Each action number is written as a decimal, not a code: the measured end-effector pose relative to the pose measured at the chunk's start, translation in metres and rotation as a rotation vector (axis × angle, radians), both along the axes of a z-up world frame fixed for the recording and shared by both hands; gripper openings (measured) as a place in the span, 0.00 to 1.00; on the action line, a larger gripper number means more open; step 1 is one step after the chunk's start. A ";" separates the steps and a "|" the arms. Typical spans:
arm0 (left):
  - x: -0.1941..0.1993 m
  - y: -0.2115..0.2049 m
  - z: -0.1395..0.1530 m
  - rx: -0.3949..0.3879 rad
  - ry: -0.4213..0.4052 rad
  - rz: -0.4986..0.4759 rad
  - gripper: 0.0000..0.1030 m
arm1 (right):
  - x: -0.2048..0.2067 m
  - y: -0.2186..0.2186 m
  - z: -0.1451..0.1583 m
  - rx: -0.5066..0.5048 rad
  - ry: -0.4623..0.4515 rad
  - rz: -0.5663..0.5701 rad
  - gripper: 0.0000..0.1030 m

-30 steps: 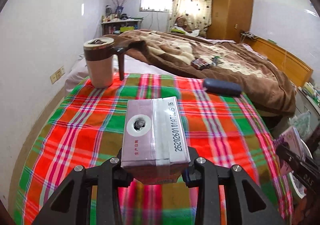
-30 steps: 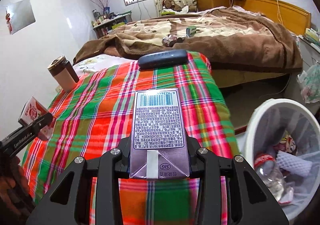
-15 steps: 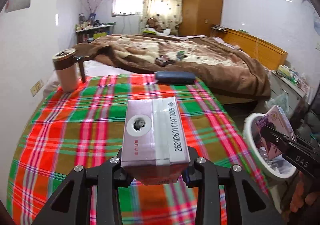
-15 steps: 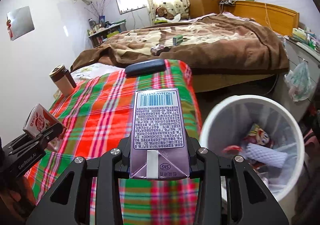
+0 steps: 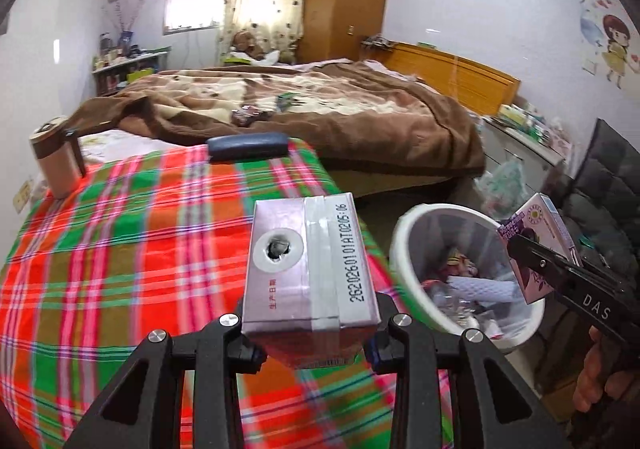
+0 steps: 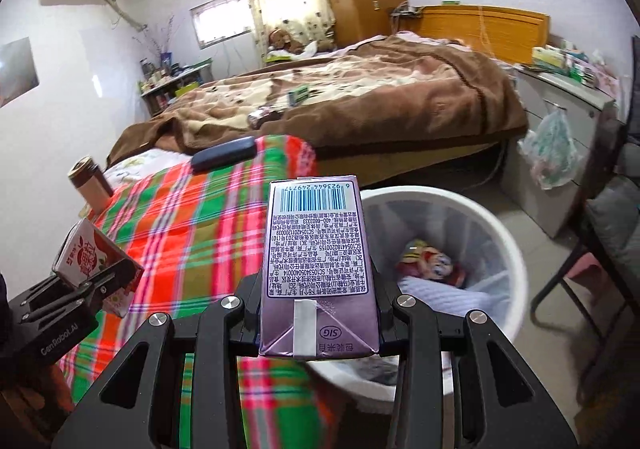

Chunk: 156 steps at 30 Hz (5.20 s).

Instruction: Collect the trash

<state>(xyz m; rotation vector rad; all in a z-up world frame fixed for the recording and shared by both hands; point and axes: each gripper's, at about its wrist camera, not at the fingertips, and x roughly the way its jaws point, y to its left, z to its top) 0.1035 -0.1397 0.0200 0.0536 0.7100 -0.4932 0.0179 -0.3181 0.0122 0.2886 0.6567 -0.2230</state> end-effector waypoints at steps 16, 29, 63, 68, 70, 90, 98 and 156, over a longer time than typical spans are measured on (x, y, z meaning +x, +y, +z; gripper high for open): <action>-0.011 -0.100 -0.012 0.016 0.048 -0.175 0.35 | -0.014 -0.056 -0.020 0.011 0.061 -0.108 0.37; -0.005 -0.149 -0.033 0.053 0.108 -0.226 0.39 | -0.005 -0.079 -0.046 0.028 0.146 -0.058 0.37; -0.050 -0.102 -0.009 0.029 -0.016 -0.098 0.67 | -0.037 -0.043 -0.024 -0.004 0.052 -0.093 0.57; -0.072 -0.082 -0.006 0.041 -0.074 -0.061 0.67 | -0.047 -0.027 -0.020 -0.039 0.018 -0.092 0.57; -0.081 -0.075 -0.006 0.055 -0.100 -0.052 0.67 | -0.052 -0.021 -0.020 -0.054 0.003 -0.099 0.57; -0.120 -0.040 -0.007 0.020 -0.133 0.023 0.67 | -0.071 0.005 -0.024 -0.106 -0.053 -0.124 0.57; -0.122 -0.040 -0.008 0.013 -0.138 0.029 0.67 | -0.073 0.012 -0.024 -0.116 -0.058 -0.122 0.57; -0.128 -0.036 -0.010 0.016 -0.137 0.033 0.67 | -0.074 0.018 -0.023 -0.117 -0.063 -0.115 0.57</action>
